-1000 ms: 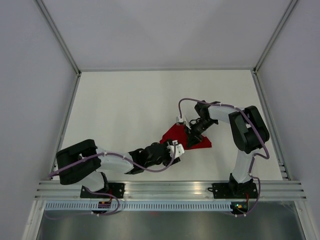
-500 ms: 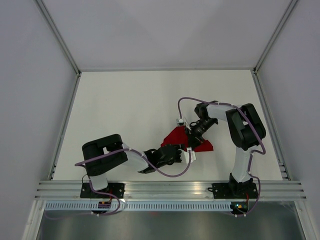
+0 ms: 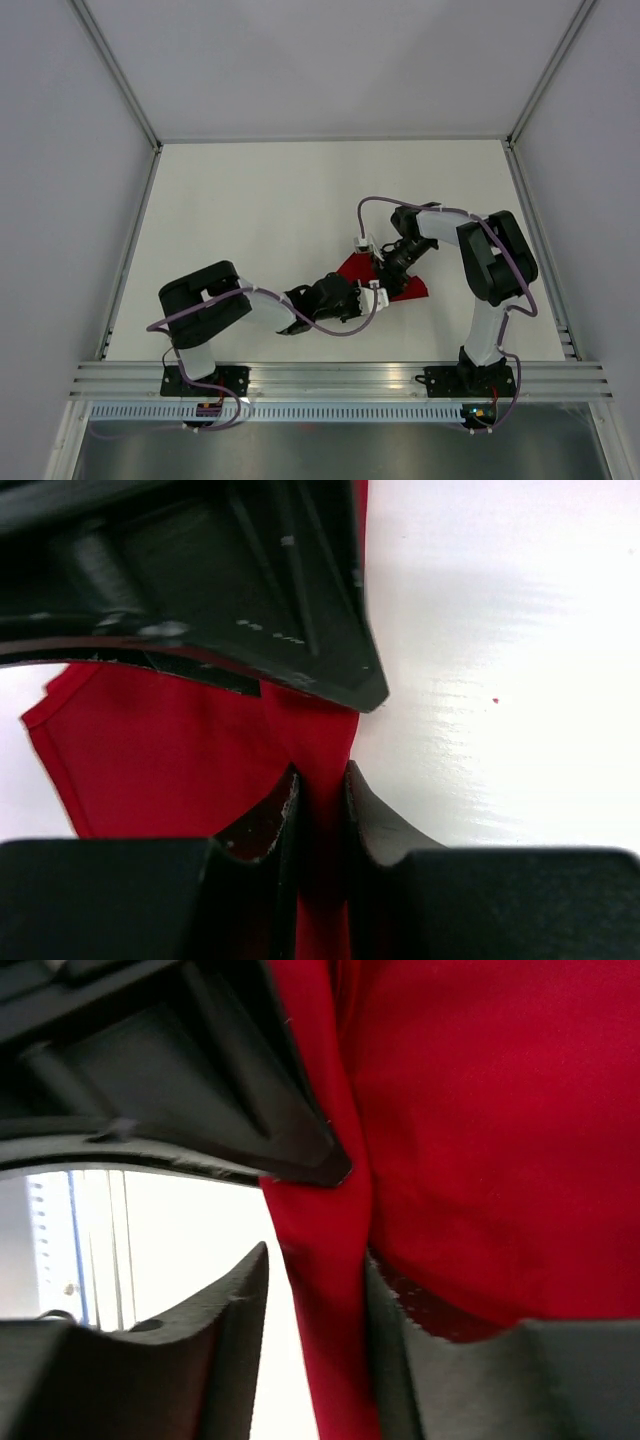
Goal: Fold the napkin, place the utensils inside, and roll it up
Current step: Roll the napkin at the center of the board.
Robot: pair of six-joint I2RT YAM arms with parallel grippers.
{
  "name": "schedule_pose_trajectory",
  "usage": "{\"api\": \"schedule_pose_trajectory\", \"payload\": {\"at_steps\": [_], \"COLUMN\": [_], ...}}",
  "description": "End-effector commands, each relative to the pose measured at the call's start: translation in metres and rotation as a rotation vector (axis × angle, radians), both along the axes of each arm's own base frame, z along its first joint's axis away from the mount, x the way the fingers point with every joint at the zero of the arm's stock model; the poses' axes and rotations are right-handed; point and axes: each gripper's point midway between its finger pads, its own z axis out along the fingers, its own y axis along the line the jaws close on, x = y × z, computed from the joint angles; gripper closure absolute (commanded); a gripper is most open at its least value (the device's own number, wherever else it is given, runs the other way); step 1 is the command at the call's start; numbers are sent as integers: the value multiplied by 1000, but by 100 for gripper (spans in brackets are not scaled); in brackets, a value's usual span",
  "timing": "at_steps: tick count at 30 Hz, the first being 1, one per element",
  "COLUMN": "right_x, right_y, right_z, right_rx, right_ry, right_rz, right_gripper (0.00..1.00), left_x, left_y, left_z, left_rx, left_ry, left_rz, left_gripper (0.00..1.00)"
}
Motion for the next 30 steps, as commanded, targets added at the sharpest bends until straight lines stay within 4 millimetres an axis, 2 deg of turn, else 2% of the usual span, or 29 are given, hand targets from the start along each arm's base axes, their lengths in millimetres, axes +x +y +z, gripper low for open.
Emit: {"api": "schedule_pose_trajectory", "payload": {"at_steps": [1, 3, 8, 13, 14, 15, 17, 18, 19, 21, 23, 24, 25, 30], "right_x": [27, 33, 54, 72, 64, 64, 57, 56, 49, 45, 37, 33, 26, 13], "right_y": [-5, -6, -6, -13, -16, -16, -19, -20, -23, -25, -30, -27, -28, -21], "right_z": [-6, -2, 22, 53, 48, 58, 55, 61, 53, 55, 42, 46, 36, 22], "right_rx": [-33, -39, -6, 43, 38, 56, 58, 66, 60, 52, 25, 35, 29, 14], "right_ry": [-203, -243, -372, -532, -534, -581, -611, -649, -656, -718, -757, -799, -813, -890], "right_rz": [22, -5, -87, -181, -186, -192, -202, -207, -202, -199, -194, -181, -174, -127], "right_gripper": [51, 48, 44, 43, 41, 41, 40, 40, 40, 39, 39, 38, 38, 36], "left_x": [-29, -32, -31, -33, -37, -33, -31, -31, -31, -29, -27, -30, -32, -33], "left_y": [24, 21, 28, 31, 37, 33, 34, 36, 36, 37, 36, 37, 40, 41], "left_z": [-37, -34, -40, -48, -58, -55, -61, -61, -61, -65, -66, -71, -74, -76], "left_rx": [77, 55, 37, 45, 79, 70, 76, 66, 61, 62, 69, 81, 101, 110], "left_ry": [347, 428, 580, 729, 776, 797, 862, 897, 922, 982, 1016, 1045, 1074, 1160], "left_rz": [8, 2, 32, 43, 51, 42, 71, 69, 69, 89, 96, 95, 107, 124], "left_gripper": [98, 98, 98, 98, 98, 98, 98, 98, 98, 98, 98, 98, 98, 98]}}
